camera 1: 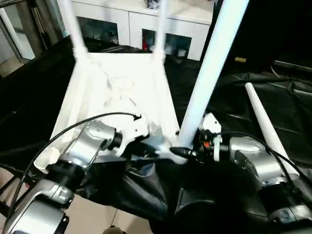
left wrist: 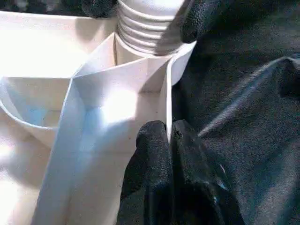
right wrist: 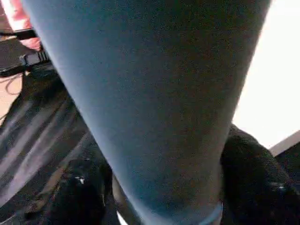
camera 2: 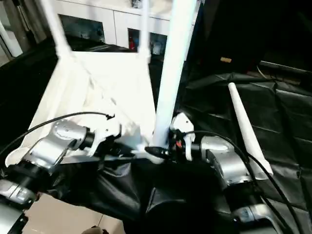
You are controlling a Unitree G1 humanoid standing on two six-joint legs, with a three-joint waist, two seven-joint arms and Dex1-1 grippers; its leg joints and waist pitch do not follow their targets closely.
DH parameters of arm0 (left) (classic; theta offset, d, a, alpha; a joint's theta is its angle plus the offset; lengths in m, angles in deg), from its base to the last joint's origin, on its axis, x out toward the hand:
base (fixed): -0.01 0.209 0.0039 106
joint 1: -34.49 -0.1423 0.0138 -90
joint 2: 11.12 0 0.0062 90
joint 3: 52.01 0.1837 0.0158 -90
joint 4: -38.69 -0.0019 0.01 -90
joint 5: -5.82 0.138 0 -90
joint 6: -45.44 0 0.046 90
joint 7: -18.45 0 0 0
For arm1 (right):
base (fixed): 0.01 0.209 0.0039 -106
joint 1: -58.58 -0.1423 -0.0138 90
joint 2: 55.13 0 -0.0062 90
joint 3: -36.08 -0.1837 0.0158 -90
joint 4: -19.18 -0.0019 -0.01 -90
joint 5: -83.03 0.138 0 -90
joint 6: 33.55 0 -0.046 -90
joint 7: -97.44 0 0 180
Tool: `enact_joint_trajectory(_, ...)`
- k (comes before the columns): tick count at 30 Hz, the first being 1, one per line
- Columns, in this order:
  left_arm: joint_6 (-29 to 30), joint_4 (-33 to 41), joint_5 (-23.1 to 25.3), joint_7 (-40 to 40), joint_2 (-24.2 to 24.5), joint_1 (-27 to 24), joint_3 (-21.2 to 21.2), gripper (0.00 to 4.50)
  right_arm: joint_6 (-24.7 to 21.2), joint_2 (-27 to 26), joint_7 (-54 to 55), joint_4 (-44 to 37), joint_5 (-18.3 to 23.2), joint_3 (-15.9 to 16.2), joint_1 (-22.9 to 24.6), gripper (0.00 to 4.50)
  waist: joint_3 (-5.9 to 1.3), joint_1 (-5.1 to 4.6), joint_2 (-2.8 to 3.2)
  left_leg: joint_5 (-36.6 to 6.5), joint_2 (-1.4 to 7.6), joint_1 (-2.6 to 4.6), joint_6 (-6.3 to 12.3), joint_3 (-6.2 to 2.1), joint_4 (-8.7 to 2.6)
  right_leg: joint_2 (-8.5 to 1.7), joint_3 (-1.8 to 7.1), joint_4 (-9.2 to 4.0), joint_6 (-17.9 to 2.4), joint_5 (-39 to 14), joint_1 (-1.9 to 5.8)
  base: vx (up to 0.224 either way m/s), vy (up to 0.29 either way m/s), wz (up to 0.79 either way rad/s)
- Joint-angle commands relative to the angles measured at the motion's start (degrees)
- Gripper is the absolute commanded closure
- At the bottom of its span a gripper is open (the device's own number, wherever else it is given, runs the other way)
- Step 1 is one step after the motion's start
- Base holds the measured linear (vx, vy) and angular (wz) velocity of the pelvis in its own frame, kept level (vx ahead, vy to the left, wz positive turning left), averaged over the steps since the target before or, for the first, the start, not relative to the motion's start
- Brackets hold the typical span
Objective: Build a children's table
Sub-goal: Rotate leg to tighten
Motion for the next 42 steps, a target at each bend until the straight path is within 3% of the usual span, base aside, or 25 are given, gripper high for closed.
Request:
enact_joint_trajectory(1,-1.2,2.1,-1.0,-2.0,-1.1,0.7,1.5,4.5,-1.0,0.3,-2.0,-2.1,0.2,2.4,1.1,1.7,-3.85,-0.18,0.27,-10.2,1.16,0.76,2.11,0.37,-3.28,-3.61,2.1,-3.3,-12.0,-8.5,3.42,0.0,0.0,0.0)
enact_joint_trajectory(9,-0.4,1.3,-0.6,-0.2,-1.6,1.0,0.8,4.5,-2.4,0.3,-0.8,-3.6,-0.6,3.1,2.6,1.8,-4.03,-0.15,0.18,-9.2,1.1,0.72,2.06,0.3,-3.12,-3.59,2.05,-3.08,-11.9,-7.8,3.52,0.0,0.0,0.0)
enact_joint_trajectory(12,1.5,-0.8,-0.2,5.1,-3.7,1.8,-1.0,4.5,-1.9,-2.7,6.5,-0.2,-2.2,1.5,2.7,1.8,-3.88,-0.26,0.07,-9.2,1.05,0.75,1.82,0.38,-3.12,-3.62,2.06,-3.19,-11.9,-8.5,3.31,0.0,0.0,0.0)
enact_joint_trajectory(14,2.7,-2.2,0.1,8.9,-5.1,2.6,-2.2,4.5,-0.7,-5.0,13.2,3.2,-4.0,0.1,1.9,1.8,-3.53,-0.59,0.05,-11.8,0.89,0.7,0.58,0.26,-3.38,-3.75,1.96,-3.78,-10.9,-14.0,3.2,0.0,0.0,0.0)
enact_joint_trajectory(16,3.7,-4.2,0.6,12.9,-6.6,3.6,-3.2,4.5,-0.2,-7.7,21.7,8.1,-6.0,-1.4,0.0,1.81,-3.28,-1.16,-0.04,-14.9,0.75,0.82,-1.09,-0.07,-3.59,-3.91,1.9,-4.45,-8.4,-22.1,3.1,0.0,0.0,0.0)
enact_joint_trajectory(17,4.5,-5.3,0.6,15.3,-7.7,4.2,-3.9,4.5,-0.9,-9.1,24.9,9.9,-6.1,-2.3,-0.9,1.81,-3.34,-1.38,-0.15,-15.3,0.64,0.76,-1.35,-0.17,-3.69,-3.84,1.79,-4.5,-7.8,-23.3,3.29,0.0,0.0,0.0)
enact_joint_trajectory(19,7.1,-7.5,0.1,20.7,-10.4,5.7,-5.9,4.5,-2.3,-12.5,31.3,13.2,-5.0,-4.7,-3.0,1.81,-3.27,-2.14,-0.09,-17.8,0.5,1.37,-1.35,-0.2,-3.5,-3.81,1.86,-5.09,-6.9,-27.1,2.58,0.0,0.0,0.0)
enact_joint_trajectory(20,7.7,-8.0,0.1,22.2,-11.1,6.2,-6.4,4.5,-2.6,-13.5,32.9,14.0,-4.8,-5.3,-3.5,1.81,-3.23,-2.3,-0.2,-18.0,0.4,1.35,-1.22,-0.21,-3.48,-3.76,1.82,-5.27,-6.7,-28.0,2.6,0.0,0.0,0.0)
enact_joint_trajectory(21,8.6,-9.0,0.2,24.8,-12.5,6.9,-7.0,4.5,-3.1,-15.3,35.7,15.5,-4.3,-6.2,-4.5,1.81,-3.36,-2.37,-0.27,-16.9,0.33,0.99,-1.0,-0.27,-3.5,-3.75,1.8,-5.22,-6.3,-27.8,2.98,0.0,0.0,0.0)
enact_joint_trajectory(23,9.1,-10.5,1.0,28.4,-14.8,8.0,-7.4,4.5,-3.0,-18.0,40.4,18.9,-4.4,-7.5,-6.5,1.81,-3.41,-2.38,-0.13,-16.7,0.44,1.24,-0.86,-0.27,-3.49,-3.68,1.8,-5.27,-6.4,-26.9,2.67,0.0,0.0,0.0)
enact_joint_trajectory(28,8.4,-10.5,1.1,28.7,-17.8,8.5,-6.3,4.5,1.0,-19.8,41.2,22.9,-5.5,-6.9,-8.7,1.81,-3.63,-2.29,-0.12,-15.0,0.52,1.06,0.3,-0.02,-3.38,-3.55,1.99,-4.68,-8.4,-19.9,2.95,0.0,0.0,0.0)
enact_joint_trajectory(30,8.0,-10.3,1.1,28.3,-17.8,8.3,-6.1,4.5,1.1,-19.8,40.5,22.9,-5.3,-7.1,-8.9,1.25,-3.68,-2.27,-0.1,-14.5,0.53,0.96,0.64,0.02,-3.42,-3.43,1.97,-4.45,-8.9,-18.0,3.12,0.0,0.0,0.0)
enact_joint_trajectory(36,6.5,-9.2,1.1,24.3,-16.1,7.2,-4.8,4.5,2.7,-17.8,35.3,22.0,-3.8,-8.2,-9.8,0.79,-3.7,-2.16,-0.01,-14.3,0.55,0.9,1.04,0.06,-3.44,-3.53,2.0,-4.42,-9.5,-17.5,3.37,0.0,0.0,0.0)
enact_joint_trajectory(42,4.7,-6.0,0.2,15.2,-11.9,5.1,-2.6,4.5,3.0,-11.4,21.1,16.8,-2.5,-5.4,-6.9,0.79,-3.89,-1.64,0.35,-12.4,0.86,1.02,2.47,0.17,-3.29,-3.59,2.1,-4.09,-11.0,-12.9,3.57,0.0,0.0,0.0)
